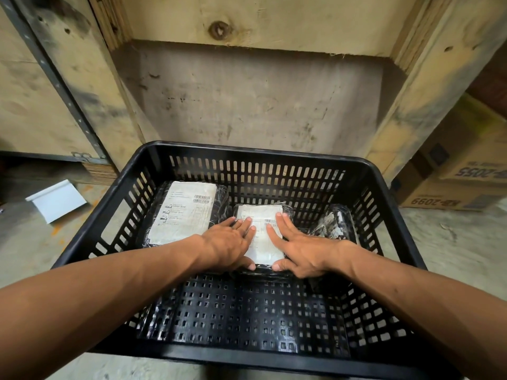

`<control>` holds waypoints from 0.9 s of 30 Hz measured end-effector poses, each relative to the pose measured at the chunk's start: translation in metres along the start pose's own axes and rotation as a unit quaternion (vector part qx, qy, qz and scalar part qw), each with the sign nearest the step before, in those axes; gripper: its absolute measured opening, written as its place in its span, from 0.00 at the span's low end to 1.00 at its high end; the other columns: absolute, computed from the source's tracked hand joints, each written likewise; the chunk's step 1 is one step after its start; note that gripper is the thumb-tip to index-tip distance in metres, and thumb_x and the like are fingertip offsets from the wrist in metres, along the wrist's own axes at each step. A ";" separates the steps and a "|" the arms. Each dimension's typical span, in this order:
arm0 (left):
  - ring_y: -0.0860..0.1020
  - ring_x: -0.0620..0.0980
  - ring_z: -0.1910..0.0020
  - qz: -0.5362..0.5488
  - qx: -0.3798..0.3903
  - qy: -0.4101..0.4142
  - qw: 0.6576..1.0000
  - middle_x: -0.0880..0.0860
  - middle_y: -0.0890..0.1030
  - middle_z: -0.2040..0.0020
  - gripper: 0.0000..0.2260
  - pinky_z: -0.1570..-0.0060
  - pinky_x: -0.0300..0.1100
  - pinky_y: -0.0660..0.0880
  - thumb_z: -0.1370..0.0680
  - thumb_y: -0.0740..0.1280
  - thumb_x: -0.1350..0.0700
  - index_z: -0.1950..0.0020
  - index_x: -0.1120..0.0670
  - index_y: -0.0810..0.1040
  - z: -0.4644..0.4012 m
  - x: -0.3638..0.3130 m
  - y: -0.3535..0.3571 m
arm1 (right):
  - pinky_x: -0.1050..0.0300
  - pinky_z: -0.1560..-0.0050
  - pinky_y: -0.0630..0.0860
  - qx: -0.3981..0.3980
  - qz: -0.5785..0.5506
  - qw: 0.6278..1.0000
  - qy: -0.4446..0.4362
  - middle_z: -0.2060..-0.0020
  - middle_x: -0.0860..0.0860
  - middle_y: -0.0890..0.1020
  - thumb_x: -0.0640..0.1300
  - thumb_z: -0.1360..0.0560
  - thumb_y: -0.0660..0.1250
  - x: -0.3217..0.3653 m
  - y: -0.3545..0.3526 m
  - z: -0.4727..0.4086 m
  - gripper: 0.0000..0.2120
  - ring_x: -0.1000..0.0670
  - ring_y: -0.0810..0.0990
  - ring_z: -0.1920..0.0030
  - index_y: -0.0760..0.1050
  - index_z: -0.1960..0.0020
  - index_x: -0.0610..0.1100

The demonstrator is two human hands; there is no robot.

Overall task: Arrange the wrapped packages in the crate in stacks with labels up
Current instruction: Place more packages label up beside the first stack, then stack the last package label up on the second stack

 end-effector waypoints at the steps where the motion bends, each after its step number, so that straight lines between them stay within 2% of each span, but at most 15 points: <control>1: 0.42 0.57 0.18 0.002 0.000 0.000 1.000 0.61 0.39 0.18 0.39 0.20 0.53 0.41 0.18 0.48 0.34 0.18 0.59 0.39 0.001 0.000 -0.001 | 0.38 0.20 0.43 -0.001 0.002 1.000 0.007 0.26 0.43 0.21 0.60 0.16 0.57 0.001 -0.002 0.002 0.44 0.43 0.24 0.24 0.27 0.20 0.48; 4: 0.44 0.58 0.18 0.011 -0.004 -0.009 1.000 0.62 0.40 0.18 0.39 0.20 0.54 0.42 0.17 0.52 0.36 0.18 0.59 0.41 0.002 -0.003 -0.008 | 0.38 0.19 0.46 -0.004 0.037 0.999 0.029 0.21 0.45 0.29 0.62 0.18 0.59 0.004 -0.015 0.010 0.44 0.44 0.31 0.20 0.33 0.17 0.50; 5: 0.45 0.59 0.18 0.020 -0.009 -0.014 1.000 0.62 0.41 0.18 0.39 0.20 0.54 0.43 0.17 0.55 0.37 0.18 0.59 0.42 0.003 -0.005 -0.011 | 0.39 0.19 0.48 -0.009 0.052 0.998 0.029 0.18 0.45 0.36 0.61 0.17 0.60 0.004 -0.022 0.014 0.42 0.44 0.36 0.18 0.38 0.16 0.50; 7: 0.48 0.60 0.18 0.045 -0.034 -0.012 0.998 0.63 0.45 0.18 0.37 0.20 0.54 0.45 0.17 0.59 0.40 0.17 0.59 0.46 0.006 -0.012 -0.018 | 0.43 0.19 0.54 -0.025 0.057 0.998 0.028 0.17 0.45 0.55 0.58 0.18 0.63 0.000 -0.041 0.027 0.35 0.44 0.53 0.18 0.53 0.16 0.51; 9: 0.56 0.61 0.20 0.061 -0.088 0.016 0.994 0.62 0.52 0.18 0.33 0.20 0.55 0.50 0.16 0.60 0.44 0.17 0.55 0.50 0.009 -0.026 -0.029 | 0.47 0.23 0.64 -0.049 0.046 0.997 0.037 0.25 0.48 0.74 0.53 0.19 0.67 -0.008 -0.063 0.045 0.28 0.45 0.70 0.25 0.66 0.21 0.54; 11: 0.70 0.60 0.28 0.057 -0.157 0.064 0.984 0.62 0.65 0.22 0.31 0.25 0.56 0.63 0.16 0.59 0.46 0.17 0.51 0.50 0.013 -0.046 -0.040 | 0.48 0.29 0.72 -0.073 0.079 0.993 0.048 0.32 0.51 0.81 0.47 0.20 0.70 -0.018 -0.083 0.066 0.22 0.47 0.78 0.32 0.75 0.27 0.56; 13: 0.78 0.55 0.42 0.054 -0.207 0.112 0.970 0.59 0.74 0.31 0.30 0.37 0.54 0.75 0.16 0.59 0.48 0.17 0.48 0.48 0.016 -0.069 -0.050 | 0.51 0.36 0.77 -0.084 0.119 0.986 0.077 0.38 0.54 0.84 0.45 0.21 0.71 -0.032 -0.094 0.085 0.19 0.49 0.81 0.37 0.80 0.32 0.58; 15: 0.78 0.51 0.52 0.061 -0.231 0.146 0.960 0.58 0.76 0.37 0.31 0.44 0.52 0.78 0.15 0.59 0.49 0.18 0.45 0.45 0.015 -0.092 -0.056 | 0.51 0.41 0.80 -0.077 0.157 0.978 0.115 0.41 0.56 0.85 0.47 0.22 0.72 -0.044 -0.095 0.100 0.19 0.50 0.82 0.40 0.80 0.33 0.61; 18: 0.80 0.53 0.56 0.065 -0.239 0.187 0.951 0.60 0.76 0.39 0.33 0.49 0.55 0.80 0.15 0.59 0.48 0.18 0.44 0.40 0.008 -0.123 -0.066 | 0.50 0.42 0.80 -0.060 0.198 0.968 0.143 0.40 0.55 0.84 0.49 0.24 0.74 -0.054 -0.090 0.108 0.22 0.49 0.82 0.40 0.78 0.32 0.64; 21: 0.79 0.52 0.61 0.055 -0.236 0.195 0.950 0.64 0.75 0.36 0.33 0.54 0.51 0.81 0.15 0.58 0.48 0.18 0.42 0.39 0.000 -0.139 -0.074 | 0.52 0.43 0.78 -0.083 0.224 0.960 0.143 0.38 0.54 0.83 0.50 0.25 0.75 -0.054 -0.089 0.101 0.25 0.48 0.81 0.37 0.76 0.30 0.64; 23: 0.78 0.52 0.62 0.057 -0.234 0.187 0.952 0.66 0.73 0.34 0.32 0.56 0.51 0.81 0.15 0.58 0.49 0.18 0.42 0.41 -0.003 -0.142 -0.076 | 0.51 0.44 0.78 -0.093 0.217 0.962 0.138 0.35 0.54 0.80 0.48 0.26 0.76 -0.056 -0.086 0.095 0.28 0.48 0.80 0.36 0.76 0.29 0.62; 27: 0.78 0.53 0.62 0.096 -0.262 0.188 0.942 0.60 0.75 0.44 0.28 0.62 0.49 0.79 0.16 0.59 0.53 0.19 0.44 0.50 0.000 -0.136 -0.077 | 0.50 0.47 0.77 -0.105 0.183 0.970 0.118 0.35 0.55 0.76 0.51 0.28 0.77 -0.060 -0.089 0.086 0.26 0.48 0.79 0.36 0.77 0.31 0.64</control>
Point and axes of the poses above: each hand's wrist, its own z-axis away from the middle knuckle, its own y-axis out of the palm, x = y × z, the point moved 6 cm from there along -z, towards the middle knuckle
